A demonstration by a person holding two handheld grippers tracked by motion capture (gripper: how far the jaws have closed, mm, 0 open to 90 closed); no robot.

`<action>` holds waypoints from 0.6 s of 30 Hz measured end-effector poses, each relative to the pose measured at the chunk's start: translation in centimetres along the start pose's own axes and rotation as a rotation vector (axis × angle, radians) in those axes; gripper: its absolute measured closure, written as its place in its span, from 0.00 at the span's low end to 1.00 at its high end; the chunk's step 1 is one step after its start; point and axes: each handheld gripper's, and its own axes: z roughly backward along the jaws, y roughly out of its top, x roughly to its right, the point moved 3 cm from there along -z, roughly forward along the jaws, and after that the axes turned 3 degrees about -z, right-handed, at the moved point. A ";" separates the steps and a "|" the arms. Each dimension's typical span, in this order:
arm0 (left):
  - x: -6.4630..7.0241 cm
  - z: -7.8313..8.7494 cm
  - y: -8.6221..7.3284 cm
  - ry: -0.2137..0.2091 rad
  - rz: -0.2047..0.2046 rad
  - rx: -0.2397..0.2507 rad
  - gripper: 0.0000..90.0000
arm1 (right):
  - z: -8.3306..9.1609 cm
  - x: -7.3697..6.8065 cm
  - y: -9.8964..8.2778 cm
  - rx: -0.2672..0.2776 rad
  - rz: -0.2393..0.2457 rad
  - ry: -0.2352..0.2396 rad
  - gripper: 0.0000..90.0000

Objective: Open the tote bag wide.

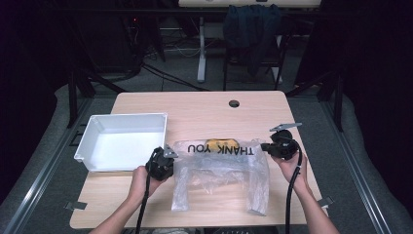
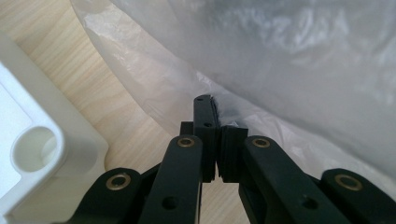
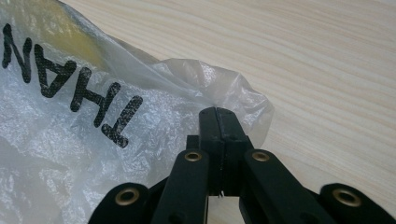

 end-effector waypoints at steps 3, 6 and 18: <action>0.0 0.0 0.0 0.004 -0.001 0.005 0.99 | -0.3 -0.2 -0.1 -0.010 0.012 -0.002 1.00; 0.1 0.0 0.1 -0.002 -0.002 0.007 0.99 | -0.3 -0.4 -0.1 -0.022 0.016 0.001 0.85; 0.2 0.2 0.3 -0.014 0.014 0.019 0.98 | 3.8 -5.9 -0.2 0.016 0.213 0.092 0.30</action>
